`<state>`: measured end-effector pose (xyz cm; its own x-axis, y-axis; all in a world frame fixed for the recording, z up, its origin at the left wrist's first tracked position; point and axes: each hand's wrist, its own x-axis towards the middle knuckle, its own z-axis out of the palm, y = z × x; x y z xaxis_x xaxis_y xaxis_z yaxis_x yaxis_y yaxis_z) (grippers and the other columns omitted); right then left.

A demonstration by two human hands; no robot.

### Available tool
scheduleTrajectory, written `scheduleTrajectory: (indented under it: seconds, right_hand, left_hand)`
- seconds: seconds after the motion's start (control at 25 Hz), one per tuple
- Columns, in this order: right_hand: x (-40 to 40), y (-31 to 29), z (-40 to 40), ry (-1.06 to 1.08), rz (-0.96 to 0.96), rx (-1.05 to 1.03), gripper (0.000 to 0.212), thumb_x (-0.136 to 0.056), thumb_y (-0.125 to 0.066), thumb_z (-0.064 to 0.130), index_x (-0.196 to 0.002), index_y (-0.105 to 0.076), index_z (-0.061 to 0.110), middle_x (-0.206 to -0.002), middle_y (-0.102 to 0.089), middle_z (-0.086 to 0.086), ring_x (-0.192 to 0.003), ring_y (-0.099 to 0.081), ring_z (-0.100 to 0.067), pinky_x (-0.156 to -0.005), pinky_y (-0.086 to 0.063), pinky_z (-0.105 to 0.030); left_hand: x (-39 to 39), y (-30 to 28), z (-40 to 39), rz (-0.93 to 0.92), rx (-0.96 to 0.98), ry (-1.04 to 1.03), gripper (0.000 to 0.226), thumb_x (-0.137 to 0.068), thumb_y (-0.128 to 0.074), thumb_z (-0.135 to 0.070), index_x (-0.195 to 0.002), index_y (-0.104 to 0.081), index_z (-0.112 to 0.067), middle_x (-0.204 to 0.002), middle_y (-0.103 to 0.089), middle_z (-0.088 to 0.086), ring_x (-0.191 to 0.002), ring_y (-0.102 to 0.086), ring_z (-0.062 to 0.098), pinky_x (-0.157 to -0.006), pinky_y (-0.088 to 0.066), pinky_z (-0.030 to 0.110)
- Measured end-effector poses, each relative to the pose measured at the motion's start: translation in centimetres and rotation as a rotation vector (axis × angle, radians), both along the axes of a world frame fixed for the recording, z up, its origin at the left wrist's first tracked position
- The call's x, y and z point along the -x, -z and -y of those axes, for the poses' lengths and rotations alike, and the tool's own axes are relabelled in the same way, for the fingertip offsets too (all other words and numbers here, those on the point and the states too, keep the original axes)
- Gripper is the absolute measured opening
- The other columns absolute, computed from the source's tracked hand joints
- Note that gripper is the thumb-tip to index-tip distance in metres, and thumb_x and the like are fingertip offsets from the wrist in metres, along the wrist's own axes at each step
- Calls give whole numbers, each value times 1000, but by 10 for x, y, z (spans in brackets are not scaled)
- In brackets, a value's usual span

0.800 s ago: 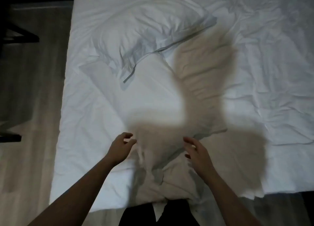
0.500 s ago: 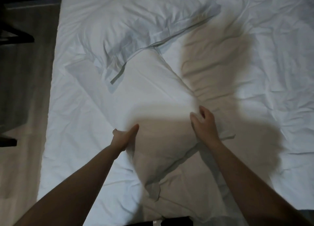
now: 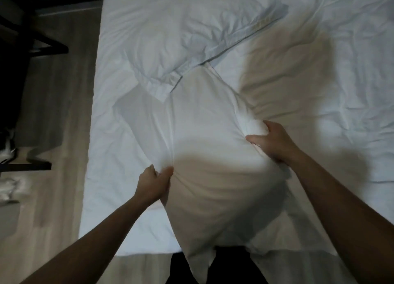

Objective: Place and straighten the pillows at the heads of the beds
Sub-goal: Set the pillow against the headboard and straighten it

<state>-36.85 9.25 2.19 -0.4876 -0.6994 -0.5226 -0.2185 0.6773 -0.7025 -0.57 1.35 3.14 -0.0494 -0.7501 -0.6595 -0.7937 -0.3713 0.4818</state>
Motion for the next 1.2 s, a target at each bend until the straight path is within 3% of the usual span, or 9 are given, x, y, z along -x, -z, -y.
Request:
scheduleTrajectory:
  seconds: [0.2,0.4,0.6,0.72,0.8,0.88,1.0,1.08,1.2]
  right_hand:
    - [-32,-15,-124,-213,77,-313,47,-56,-84,41,-100,-77,29,-93,-81,9,-85,-74,-13,-63,-50,-21]
    - [-65,17,-157,65,200,-405,92,-69,-83,70,-136,-64,9,-126,-67,-2,-114,-67,-28,-92,-50,-37]
    - [-90,-41,-133,70,157,-176,61,-73,-93,30,-128,-72,12,-111,-77,2,-91,-71,-13,-86,-58,-33]
    - [-120,-98,-131,-32,37,18,46,-75,-89,18,-118,-75,19,-106,-75,8,-94,-69,-10,-86,-55,-32]
    - [-146,-122,-142,-190,-16,122,28,-75,-86,13,-101,-76,21,-95,-76,6,-90,-70,-9,-80,-54,-31]
    - [-169,-136,-160,-264,-36,165,25,-76,-85,11,-97,-76,20,-87,-76,6,-83,-69,-6,-75,-52,-29]
    - [-195,-142,-187,-277,-69,177,26,-73,-85,15,-95,-77,24,-80,-75,10,-77,-68,2,-73,-52,-25]
    - [-208,-144,-198,-281,-72,168,24,-70,-83,26,-93,-76,30,-79,-75,14,-77,-70,5,-71,-51,-22]
    - [-227,-143,-210,-272,-82,125,29,-64,-73,35,-92,-75,41,-80,-75,14,-79,-71,3,-72,-53,-25]
  left_hand:
    - [-52,-17,-106,124,-268,322,55,-89,-69,-52,-122,-70,-8,-119,-75,8,-109,-71,24,-91,-57,36]
    - [-68,4,-137,230,-354,422,71,-84,-69,-56,-134,-61,-7,-135,-67,11,-125,-63,29,-101,-52,37]
    - [-90,-8,-123,282,-426,715,46,-91,-67,-48,-118,-73,-12,-121,-74,9,-113,-69,28,-91,-55,33]
    - [-95,-34,-103,304,-187,956,35,-90,-66,-51,-105,-75,-20,-108,-77,-1,-103,-70,22,-85,-52,32]
    - [-85,-61,-84,91,31,783,29,-86,-67,-52,-101,-73,-28,-97,-75,-13,-92,-71,9,-82,-53,29]
    - [-64,-85,-64,-202,174,549,32,-79,-64,-52,-98,-71,-28,-90,-76,-9,-80,-73,3,-77,-54,29]
    - [-33,-114,-40,-351,366,582,43,-79,-69,-47,-121,-64,-39,-122,-62,-12,-80,-73,6,-86,-56,28]
    - [-20,-126,-28,-261,398,794,61,-81,-68,-35,-139,-50,-45,-150,-40,-14,-81,-69,0,-92,-51,28]
    - [-10,-127,-19,-76,342,1045,87,-81,-64,-20,-158,-29,-39,-170,-15,-13,-104,-67,13,-97,-48,32]
